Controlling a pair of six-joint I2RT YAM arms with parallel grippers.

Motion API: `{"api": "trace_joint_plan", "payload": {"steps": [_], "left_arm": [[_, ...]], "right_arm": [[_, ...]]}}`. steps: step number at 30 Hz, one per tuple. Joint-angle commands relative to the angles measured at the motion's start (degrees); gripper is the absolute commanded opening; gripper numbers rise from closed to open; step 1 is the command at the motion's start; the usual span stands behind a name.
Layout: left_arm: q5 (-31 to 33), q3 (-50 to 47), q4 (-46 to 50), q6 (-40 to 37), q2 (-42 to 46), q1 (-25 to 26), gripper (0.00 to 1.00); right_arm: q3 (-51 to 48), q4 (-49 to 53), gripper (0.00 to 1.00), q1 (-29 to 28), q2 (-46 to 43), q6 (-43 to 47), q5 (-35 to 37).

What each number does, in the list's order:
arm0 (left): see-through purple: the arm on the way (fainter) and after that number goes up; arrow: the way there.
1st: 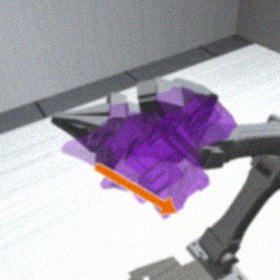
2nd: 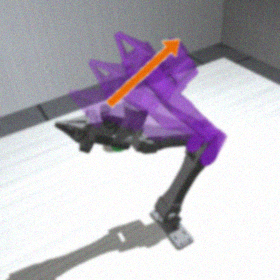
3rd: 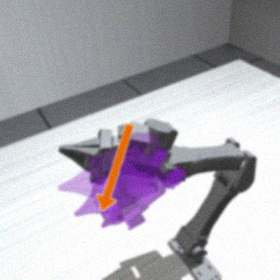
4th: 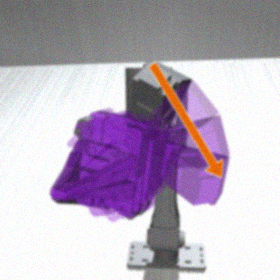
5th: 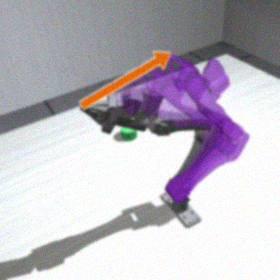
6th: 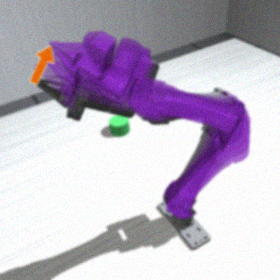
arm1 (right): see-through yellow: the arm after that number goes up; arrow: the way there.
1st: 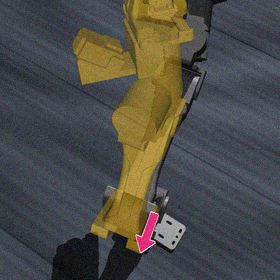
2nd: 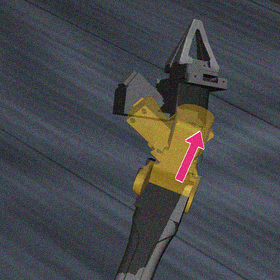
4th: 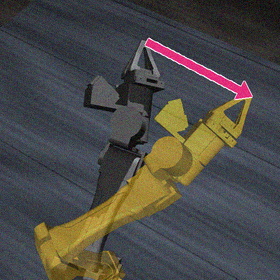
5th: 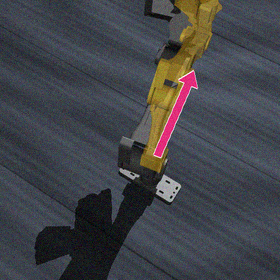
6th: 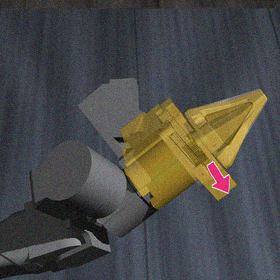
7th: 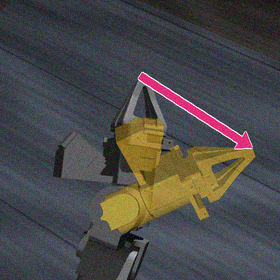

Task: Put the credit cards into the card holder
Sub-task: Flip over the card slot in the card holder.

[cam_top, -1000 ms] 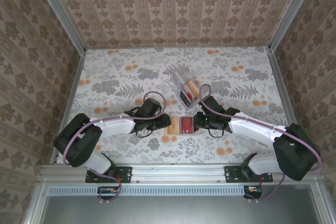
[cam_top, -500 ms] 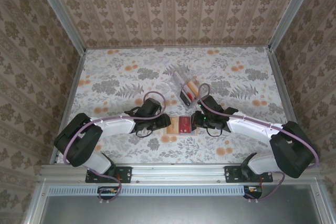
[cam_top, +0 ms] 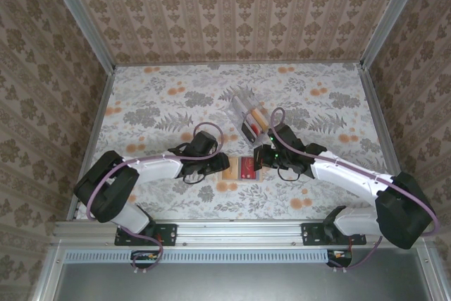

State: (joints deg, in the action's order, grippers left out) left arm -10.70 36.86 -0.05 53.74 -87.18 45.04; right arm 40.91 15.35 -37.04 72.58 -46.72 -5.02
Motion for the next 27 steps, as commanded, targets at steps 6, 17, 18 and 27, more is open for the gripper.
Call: {"api": "trace_joint_plan", "payload": {"steps": [6,17,18,27], "left_arm": [[-1.34,0.84,0.23,-0.4,-1.43,0.93,0.46],[-1.39,0.58,0.05,-0.31,-1.43,1.02,0.46],[-1.36,0.66,0.05,-0.3,-1.49,1.01,0.46],[-1.4,0.84,0.05,-0.39,-1.53,0.97,0.45]], "right_arm": [[2.36,6.06,0.01,-0.62,3.24,-1.01,5.83],[-0.65,-0.6,0.01,-0.67,6.7,-0.83,3.09],[-0.63,-0.67,0.01,-0.67,6.7,-0.89,3.03],[-0.36,-1.79,0.01,-0.82,8.0,-1.21,1.85]]}}
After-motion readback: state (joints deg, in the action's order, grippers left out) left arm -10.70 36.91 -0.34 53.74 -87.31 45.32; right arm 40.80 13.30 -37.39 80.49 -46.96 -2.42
